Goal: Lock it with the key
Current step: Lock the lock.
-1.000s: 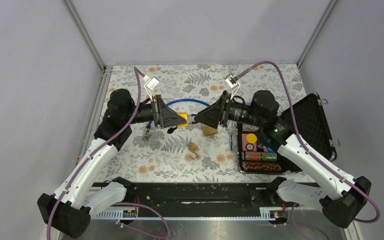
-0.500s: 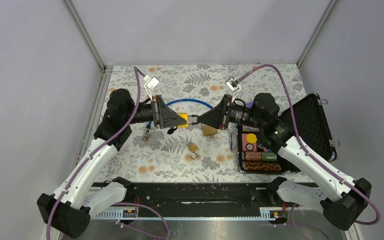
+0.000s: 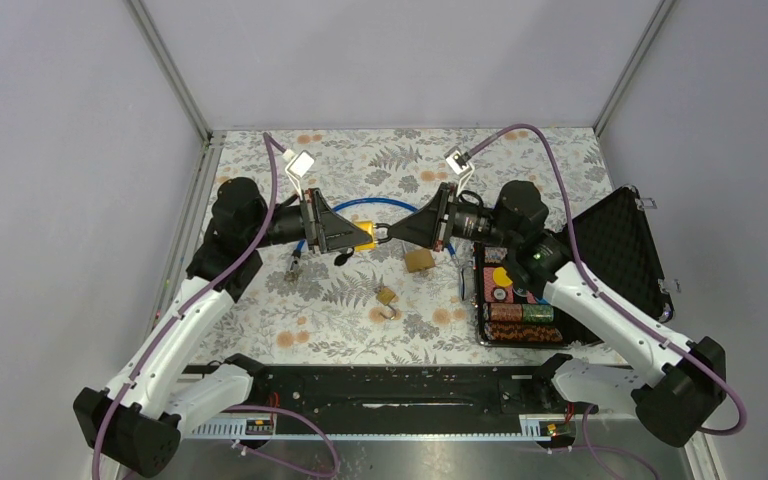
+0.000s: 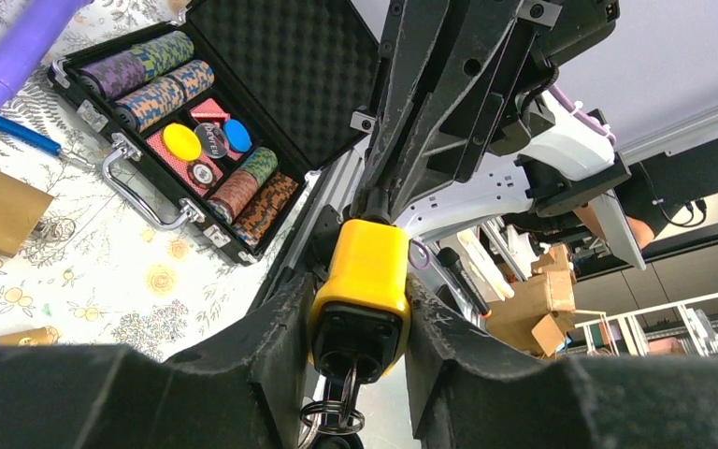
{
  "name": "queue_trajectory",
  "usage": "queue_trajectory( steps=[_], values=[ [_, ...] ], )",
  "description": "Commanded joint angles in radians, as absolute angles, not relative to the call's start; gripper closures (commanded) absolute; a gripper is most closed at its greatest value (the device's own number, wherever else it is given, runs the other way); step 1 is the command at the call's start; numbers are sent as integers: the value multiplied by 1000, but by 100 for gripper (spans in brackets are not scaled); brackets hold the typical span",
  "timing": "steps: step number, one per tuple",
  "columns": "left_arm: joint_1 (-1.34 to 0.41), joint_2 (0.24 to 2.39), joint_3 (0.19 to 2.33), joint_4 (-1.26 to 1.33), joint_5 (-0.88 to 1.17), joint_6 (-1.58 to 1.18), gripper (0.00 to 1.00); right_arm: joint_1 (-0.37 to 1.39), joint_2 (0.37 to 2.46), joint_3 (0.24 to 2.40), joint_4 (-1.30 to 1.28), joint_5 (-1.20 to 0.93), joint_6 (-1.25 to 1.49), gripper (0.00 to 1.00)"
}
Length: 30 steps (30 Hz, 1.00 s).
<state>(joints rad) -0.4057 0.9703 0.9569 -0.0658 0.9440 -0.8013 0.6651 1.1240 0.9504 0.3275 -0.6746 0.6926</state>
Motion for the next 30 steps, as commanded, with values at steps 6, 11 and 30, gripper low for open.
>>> queue_trajectory(
  steps=[6,11,30],
  values=[
    [-484,1009,969,80,919,-860,100,791,1196,991,415,-681,713,100],
    [-505,1047,965,78,903,-866,100,835,1230,1009,457,-703,722,100],
    [-422,990,998,46,856,-841,100,692,1066,927,230,-511,710,97]
  ],
)
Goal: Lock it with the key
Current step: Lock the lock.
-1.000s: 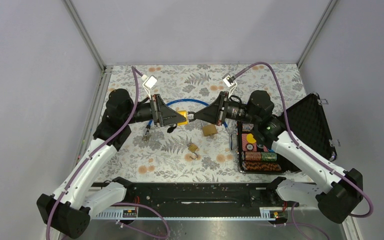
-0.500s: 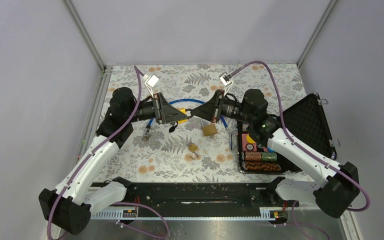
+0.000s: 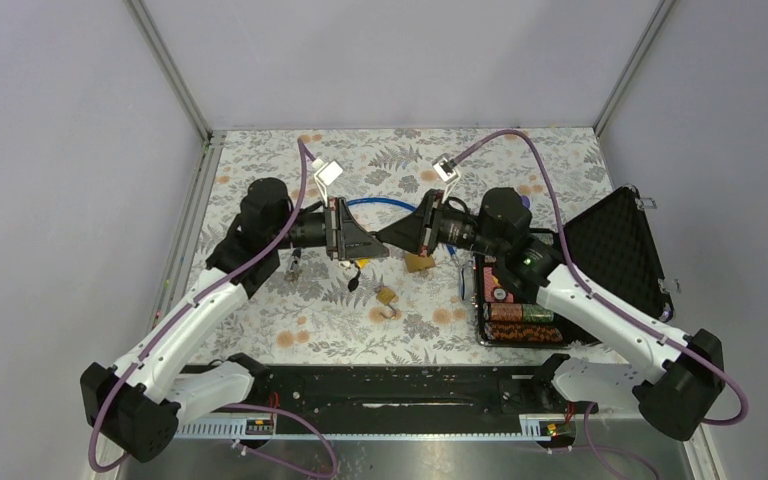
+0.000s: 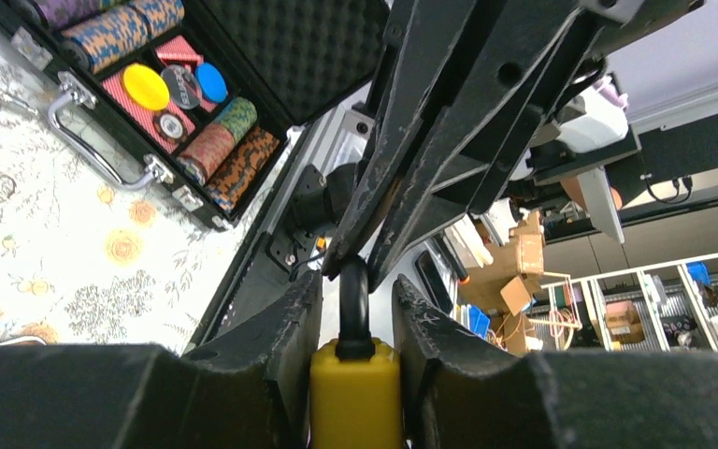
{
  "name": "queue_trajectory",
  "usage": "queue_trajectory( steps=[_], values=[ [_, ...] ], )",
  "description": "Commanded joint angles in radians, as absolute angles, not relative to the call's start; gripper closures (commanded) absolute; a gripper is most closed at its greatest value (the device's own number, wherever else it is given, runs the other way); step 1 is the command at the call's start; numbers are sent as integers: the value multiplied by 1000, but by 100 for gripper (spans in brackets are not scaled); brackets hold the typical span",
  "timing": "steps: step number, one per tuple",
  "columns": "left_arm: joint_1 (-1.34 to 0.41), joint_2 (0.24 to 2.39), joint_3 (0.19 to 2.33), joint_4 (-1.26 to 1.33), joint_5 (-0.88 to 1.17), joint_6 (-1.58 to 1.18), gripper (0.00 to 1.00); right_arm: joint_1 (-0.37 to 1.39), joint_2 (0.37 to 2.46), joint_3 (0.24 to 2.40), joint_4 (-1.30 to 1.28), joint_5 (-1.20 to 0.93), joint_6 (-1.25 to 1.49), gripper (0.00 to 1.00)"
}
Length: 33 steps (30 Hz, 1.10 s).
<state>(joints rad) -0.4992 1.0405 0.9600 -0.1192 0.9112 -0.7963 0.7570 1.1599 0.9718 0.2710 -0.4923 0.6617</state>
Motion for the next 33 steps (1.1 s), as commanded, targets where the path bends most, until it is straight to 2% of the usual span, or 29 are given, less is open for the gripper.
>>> queue_trajectory(
  steps=[1,5,7,11,12,13,15,18,20,24,26,29,33],
  values=[
    [-415,986,998,44,857,-840,100,683,1052,916,230,-500,718,96],
    [-401,987,996,21,864,-822,100,675,1019,903,231,-479,734,87],
    [-398,991,991,16,875,-817,100,676,1019,908,230,-467,743,86],
    [-390,1005,991,-8,895,-786,100,672,1033,922,234,-446,753,97],
    [-386,1008,1000,-34,900,-767,97,670,1036,927,235,-443,753,100],
    [-383,1011,1006,-54,900,-751,92,669,1041,930,234,-443,751,100],
    [-378,1013,1012,-72,900,-735,90,667,1051,938,234,-443,746,100],
    [-371,1016,1015,-79,900,-728,100,666,1067,951,234,-465,743,99],
    [-367,1018,1016,-77,897,-740,100,665,1078,952,244,-494,749,88],
    [-365,1011,1015,-52,844,-782,100,665,1081,910,335,-545,781,51],
    [-365,1009,1009,-10,804,-819,100,669,1095,867,449,-560,833,37],
    [-365,1017,989,77,757,-884,100,709,1150,843,574,-560,899,27],
    [-365,1030,986,105,708,-914,100,788,1225,905,555,-534,883,24]
  ],
)
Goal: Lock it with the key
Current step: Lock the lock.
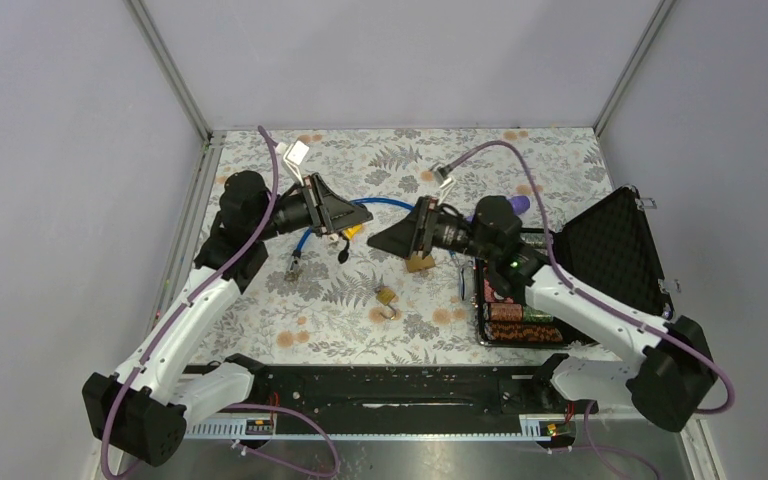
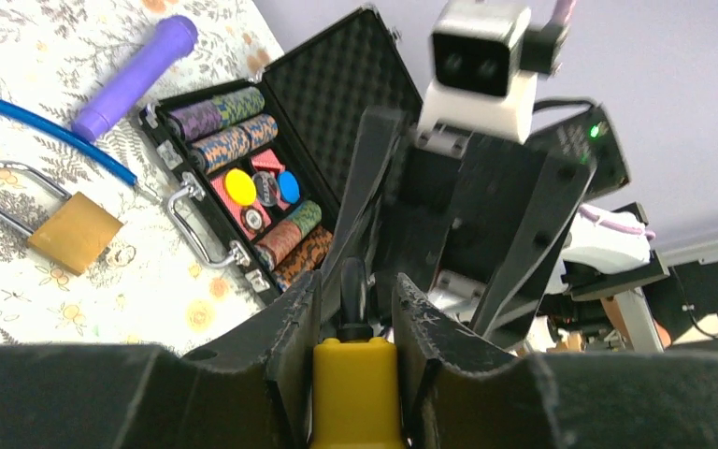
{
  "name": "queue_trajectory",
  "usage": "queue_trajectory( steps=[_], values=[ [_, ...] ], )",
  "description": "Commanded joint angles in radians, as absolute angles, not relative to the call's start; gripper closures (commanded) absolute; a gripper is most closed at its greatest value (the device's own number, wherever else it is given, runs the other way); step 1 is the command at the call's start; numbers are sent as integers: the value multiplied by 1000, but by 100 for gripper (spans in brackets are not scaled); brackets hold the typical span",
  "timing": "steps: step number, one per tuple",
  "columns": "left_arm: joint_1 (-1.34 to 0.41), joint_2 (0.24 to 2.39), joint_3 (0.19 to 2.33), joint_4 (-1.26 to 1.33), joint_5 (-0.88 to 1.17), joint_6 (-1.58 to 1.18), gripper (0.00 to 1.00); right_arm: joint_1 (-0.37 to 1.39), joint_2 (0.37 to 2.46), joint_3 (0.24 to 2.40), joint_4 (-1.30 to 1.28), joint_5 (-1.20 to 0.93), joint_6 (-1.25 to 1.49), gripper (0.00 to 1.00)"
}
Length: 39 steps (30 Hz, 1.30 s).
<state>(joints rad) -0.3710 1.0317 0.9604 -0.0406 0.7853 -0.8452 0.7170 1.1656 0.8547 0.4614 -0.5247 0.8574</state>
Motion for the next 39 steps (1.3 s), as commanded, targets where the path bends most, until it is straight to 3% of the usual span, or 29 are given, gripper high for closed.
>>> queue_trajectory(
  steps=[1,12,16,20,26,29,30,34,39],
  values=[
    [-366,1030,986,110,702,-920,100,801,1242,921,545,-522,880,23],
    [-367,1025,967,122,679,-934,96,830,1367,982,678,-522,997,27],
    [-367,1022,965,129,678,-937,96,837,1392,1017,639,-527,991,34],
    [-367,1016,965,128,680,-929,88,844,1402,1040,591,-523,972,53],
    [-366,1003,958,112,658,-910,84,856,1381,1071,468,-490,886,81],
    [-366,1001,959,94,656,-897,67,857,1373,1105,369,-457,822,100],
    [-367,1000,965,69,649,-883,54,857,1370,1119,333,-444,799,100],
    [-365,994,1012,-107,597,-777,30,857,1348,1133,253,-387,717,100],
    [-358,997,1076,-283,601,-664,16,857,1292,1106,216,-347,588,100]
  ],
)
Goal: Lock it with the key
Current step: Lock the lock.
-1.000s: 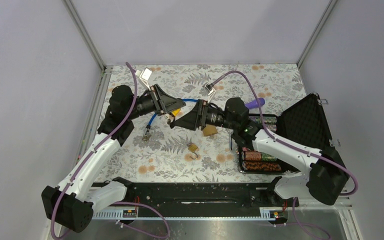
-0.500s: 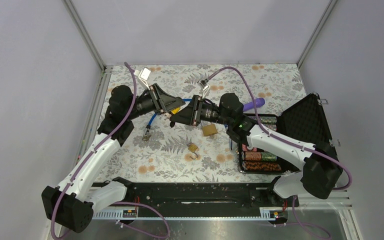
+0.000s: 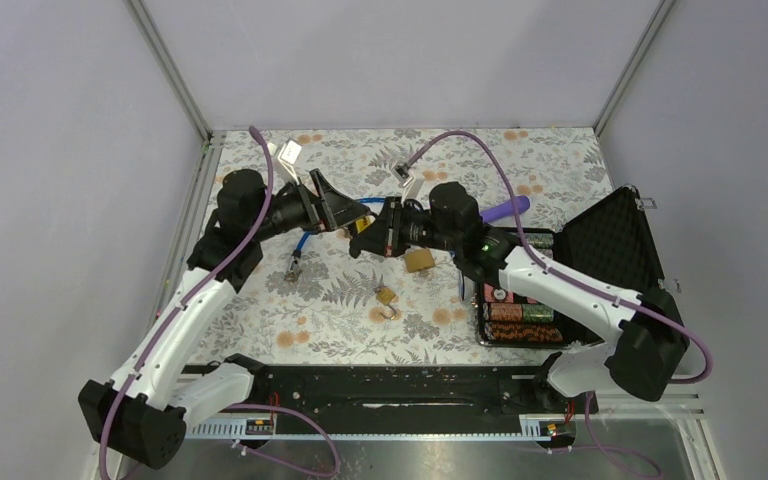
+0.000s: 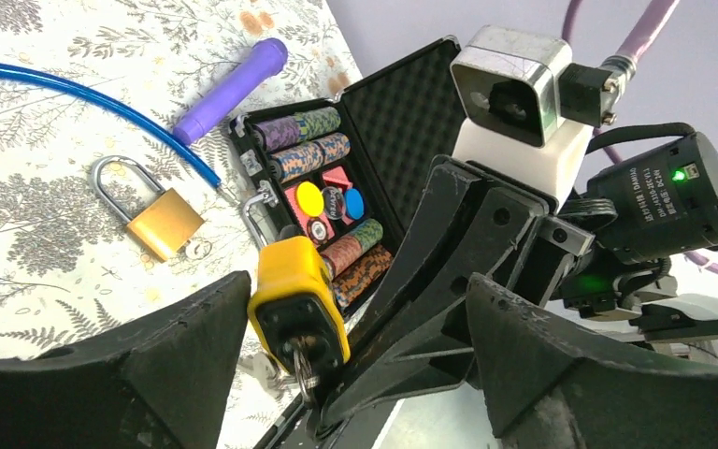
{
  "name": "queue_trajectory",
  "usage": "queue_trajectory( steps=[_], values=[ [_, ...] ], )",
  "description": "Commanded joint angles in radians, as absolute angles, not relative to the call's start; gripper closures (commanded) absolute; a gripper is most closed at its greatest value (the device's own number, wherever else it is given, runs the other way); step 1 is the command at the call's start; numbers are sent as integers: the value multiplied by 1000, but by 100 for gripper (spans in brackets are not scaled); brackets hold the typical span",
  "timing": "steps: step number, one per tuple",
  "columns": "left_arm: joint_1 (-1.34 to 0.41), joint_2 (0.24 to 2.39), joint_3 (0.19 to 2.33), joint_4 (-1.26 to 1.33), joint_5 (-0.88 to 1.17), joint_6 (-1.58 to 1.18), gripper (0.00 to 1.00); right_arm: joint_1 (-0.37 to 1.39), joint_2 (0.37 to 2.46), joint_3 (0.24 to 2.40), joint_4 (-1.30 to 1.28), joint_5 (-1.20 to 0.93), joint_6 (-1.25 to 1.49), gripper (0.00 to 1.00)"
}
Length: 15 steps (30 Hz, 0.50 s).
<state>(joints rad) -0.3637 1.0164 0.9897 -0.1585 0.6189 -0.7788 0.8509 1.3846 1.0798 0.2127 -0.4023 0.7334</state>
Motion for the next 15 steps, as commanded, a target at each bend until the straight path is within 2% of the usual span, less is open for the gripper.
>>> queue_trajectory(
  steps=[1,11,15],
  values=[
    [-354,1002,1087,-315,605,-651,15,857,1278,1097,213,-349,557,100],
    [-333,1031,1073,-350,719,-671,12,857,1165,1075,39,-524,174,100],
    [-332,1033,1010,-181,872,-778,10,857,1165,1114,-116,-565,32,100]
  ],
)
